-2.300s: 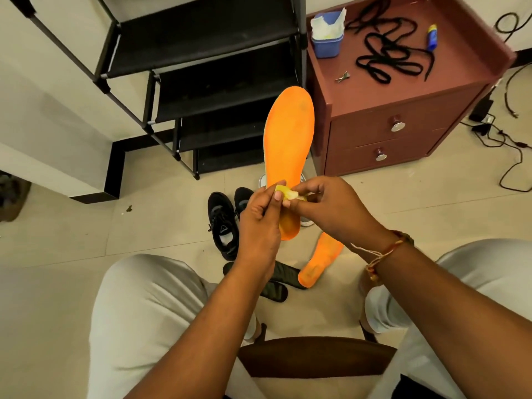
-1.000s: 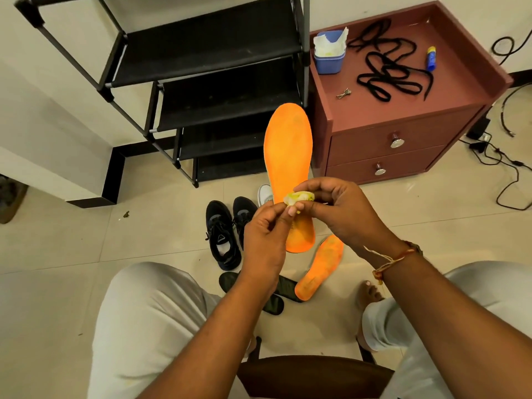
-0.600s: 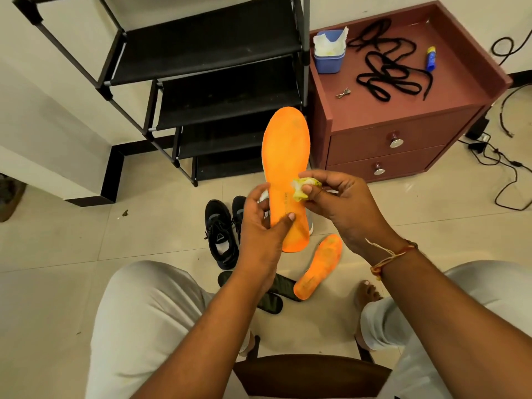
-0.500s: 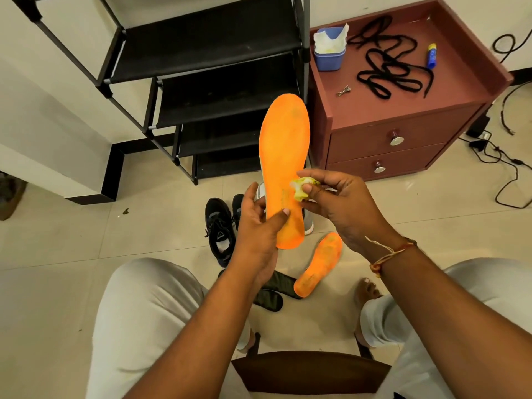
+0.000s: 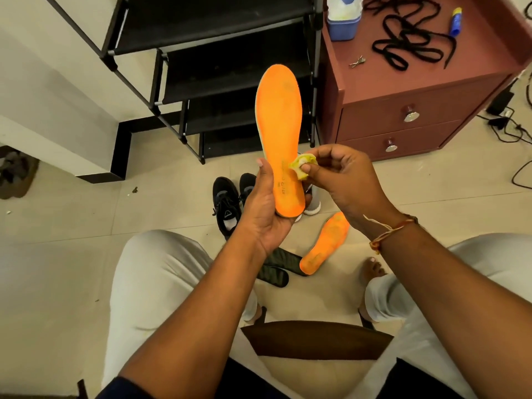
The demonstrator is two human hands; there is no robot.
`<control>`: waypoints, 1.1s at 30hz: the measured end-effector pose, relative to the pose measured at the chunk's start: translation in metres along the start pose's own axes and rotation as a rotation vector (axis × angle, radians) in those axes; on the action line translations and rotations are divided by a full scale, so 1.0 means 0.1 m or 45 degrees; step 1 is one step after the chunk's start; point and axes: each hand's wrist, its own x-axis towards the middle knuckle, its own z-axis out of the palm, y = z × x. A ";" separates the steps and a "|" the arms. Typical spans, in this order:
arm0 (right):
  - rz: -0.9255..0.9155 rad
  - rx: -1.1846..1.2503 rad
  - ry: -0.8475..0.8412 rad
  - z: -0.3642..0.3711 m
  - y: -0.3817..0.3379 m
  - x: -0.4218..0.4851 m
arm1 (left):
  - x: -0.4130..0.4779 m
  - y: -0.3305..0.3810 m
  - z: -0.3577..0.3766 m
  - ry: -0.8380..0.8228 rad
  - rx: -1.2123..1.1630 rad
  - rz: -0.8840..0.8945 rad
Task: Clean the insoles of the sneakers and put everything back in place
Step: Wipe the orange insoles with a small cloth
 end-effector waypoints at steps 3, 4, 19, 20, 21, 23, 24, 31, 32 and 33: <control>-0.104 -0.211 0.012 0.01 0.04 0.00 | 0.01 0.03 -0.02 0.025 -0.005 0.050; -0.152 -0.305 0.007 0.02 0.06 -0.01 | 0.01 0.03 -0.02 0.022 -0.017 0.059; -0.648 -0.929 -0.066 0.26 0.08 -0.25 | 0.03 0.10 -0.09 -0.087 -0.175 0.045; -0.646 -0.966 -0.011 0.20 0.09 -0.20 | 0.03 0.10 -0.08 -0.076 -0.199 0.063; -0.637 -0.985 0.031 0.17 0.09 -0.17 | 0.02 0.10 -0.07 -0.063 -0.209 0.081; -0.624 -0.988 0.051 0.18 0.08 -0.21 | 0.02 0.10 -0.06 -0.065 -0.202 0.082; -0.630 -0.980 0.024 0.23 0.06 -0.26 | 0.01 0.10 -0.05 -0.069 -0.183 0.074; -0.693 -1.001 -0.066 0.28 -0.03 -0.27 | 0.00 0.06 -0.05 -0.147 -0.200 0.016; -0.679 -1.021 -0.011 0.23 -0.02 -0.23 | 0.00 0.04 -0.05 -0.155 -0.203 0.018; -0.665 -1.034 0.033 0.19 -0.02 -0.19 | 0.01 0.02 -0.05 -0.151 -0.199 0.026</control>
